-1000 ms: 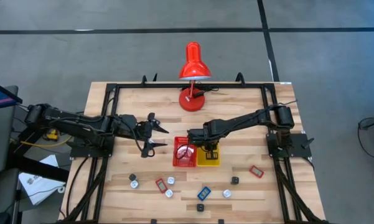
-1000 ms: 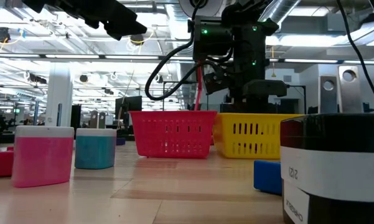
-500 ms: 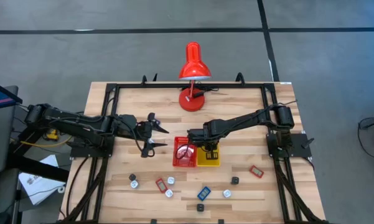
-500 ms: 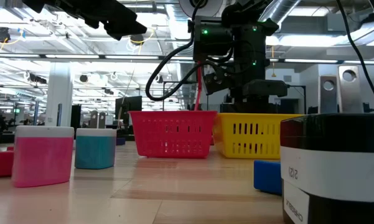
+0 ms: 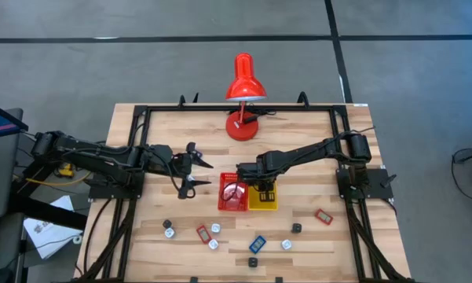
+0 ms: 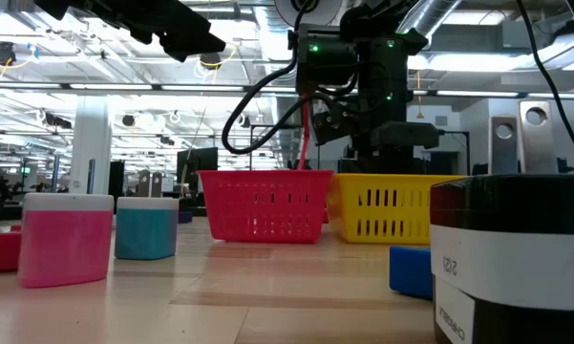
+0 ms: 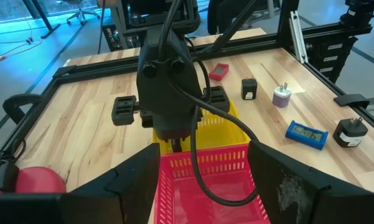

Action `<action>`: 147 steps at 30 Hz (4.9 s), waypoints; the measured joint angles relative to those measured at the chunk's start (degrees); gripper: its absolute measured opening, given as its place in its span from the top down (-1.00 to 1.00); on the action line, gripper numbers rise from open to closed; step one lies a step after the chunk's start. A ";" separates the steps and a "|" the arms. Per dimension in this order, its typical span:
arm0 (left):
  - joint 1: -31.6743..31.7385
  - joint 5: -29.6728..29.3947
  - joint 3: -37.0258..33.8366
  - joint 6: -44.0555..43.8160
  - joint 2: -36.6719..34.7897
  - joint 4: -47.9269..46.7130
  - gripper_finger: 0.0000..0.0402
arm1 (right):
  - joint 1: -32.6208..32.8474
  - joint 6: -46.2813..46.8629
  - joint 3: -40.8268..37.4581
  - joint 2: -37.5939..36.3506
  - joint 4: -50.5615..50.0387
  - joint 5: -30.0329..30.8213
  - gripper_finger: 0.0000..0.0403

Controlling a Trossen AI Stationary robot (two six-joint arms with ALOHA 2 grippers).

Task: Pick & Place Office items
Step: Put the red digital timer into the yellow bin

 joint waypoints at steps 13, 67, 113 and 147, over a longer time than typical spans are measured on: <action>0.00 0.04 0.00 0.00 0.00 0.04 -0.17 | 0.46 2.82 3.62 -2.71 -5.08 0.02 0.13; 0.00 0.04 0.00 -0.43 -0.02 3.58 -0.18 | 40.13 93.79 -40.91 -38.47 -2.48 -6.05 -0.70; -0.02 0.00 0.02 -0.42 -0.02 5.35 -0.18 | 42.10 94.51 -43.73 -38.39 3.14 -4.48 -0.57; -0.02 0.21 0.02 -0.42 -0.02 5.34 -0.18 | 42.14 97.61 -43.58 -39.39 2.81 -5.49 -0.42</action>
